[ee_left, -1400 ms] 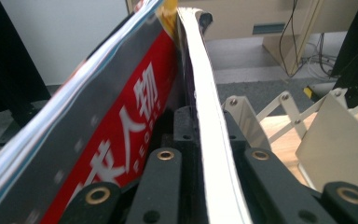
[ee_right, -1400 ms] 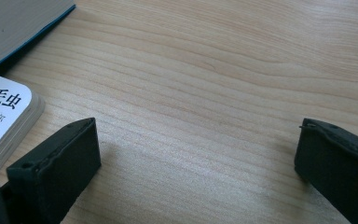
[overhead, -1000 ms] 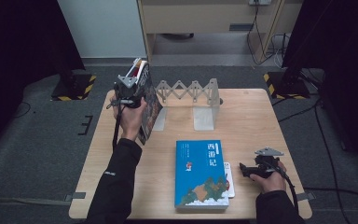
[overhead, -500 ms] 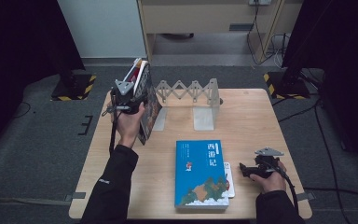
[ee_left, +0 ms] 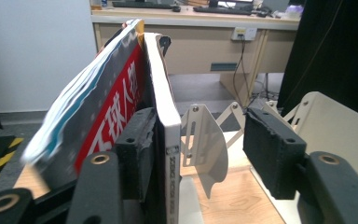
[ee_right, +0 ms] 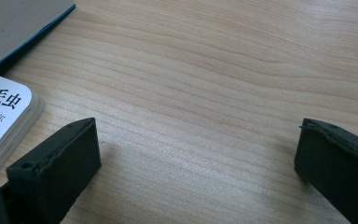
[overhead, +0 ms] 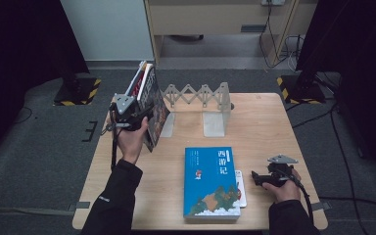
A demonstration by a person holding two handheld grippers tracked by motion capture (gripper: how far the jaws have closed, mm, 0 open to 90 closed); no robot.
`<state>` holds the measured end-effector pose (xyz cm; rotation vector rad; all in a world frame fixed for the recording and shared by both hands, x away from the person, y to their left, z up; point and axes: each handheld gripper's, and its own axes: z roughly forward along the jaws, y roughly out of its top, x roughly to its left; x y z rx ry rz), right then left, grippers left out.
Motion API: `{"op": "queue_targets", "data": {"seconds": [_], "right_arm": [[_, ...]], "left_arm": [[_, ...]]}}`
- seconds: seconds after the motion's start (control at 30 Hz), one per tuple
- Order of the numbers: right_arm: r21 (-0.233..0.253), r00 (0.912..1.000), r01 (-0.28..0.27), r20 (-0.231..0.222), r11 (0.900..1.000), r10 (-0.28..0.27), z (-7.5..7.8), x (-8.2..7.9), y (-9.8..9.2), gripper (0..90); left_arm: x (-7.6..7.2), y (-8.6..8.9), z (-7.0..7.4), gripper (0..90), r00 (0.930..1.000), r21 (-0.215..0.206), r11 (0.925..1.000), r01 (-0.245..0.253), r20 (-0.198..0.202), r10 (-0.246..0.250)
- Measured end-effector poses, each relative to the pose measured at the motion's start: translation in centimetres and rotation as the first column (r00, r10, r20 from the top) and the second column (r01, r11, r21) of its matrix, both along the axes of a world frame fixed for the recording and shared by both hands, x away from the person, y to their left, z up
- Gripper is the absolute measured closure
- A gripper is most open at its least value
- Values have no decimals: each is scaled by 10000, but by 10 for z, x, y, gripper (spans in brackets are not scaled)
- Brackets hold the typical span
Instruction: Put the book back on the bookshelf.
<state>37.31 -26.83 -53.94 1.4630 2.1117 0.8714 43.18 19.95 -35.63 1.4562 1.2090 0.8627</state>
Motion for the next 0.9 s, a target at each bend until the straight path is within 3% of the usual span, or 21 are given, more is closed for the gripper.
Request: {"op": "queue_targets", "data": {"seconds": [0.27, 0.47, 0.67, 0.9], "right_arm": [[1, 10000, 0, 1, 10000, 0, 0, 0, 0, 4], [1, 10000, 0, -1, 10000, 0, 0, 0, 0, 3], [-2, 10000, 0, 2, 10000, 0, 0, 0, 0, 4], [0, 10000, -1, 1, 10000, 1, 0, 0, 0, 4]], "left_arm": [[-12, 8, -9, 375, 9985, -27, 9986, 521, 198, -520], [-27, 11, -14, 360, 9954, 193, 9955, 931, 223, -936], [-37, 19, -18, 347, 9944, 178, 9942, 1056, -1, -1056], [-48, 29, -30, 339, 9901, -151, 9912, 1316, -470, -1322]]}}
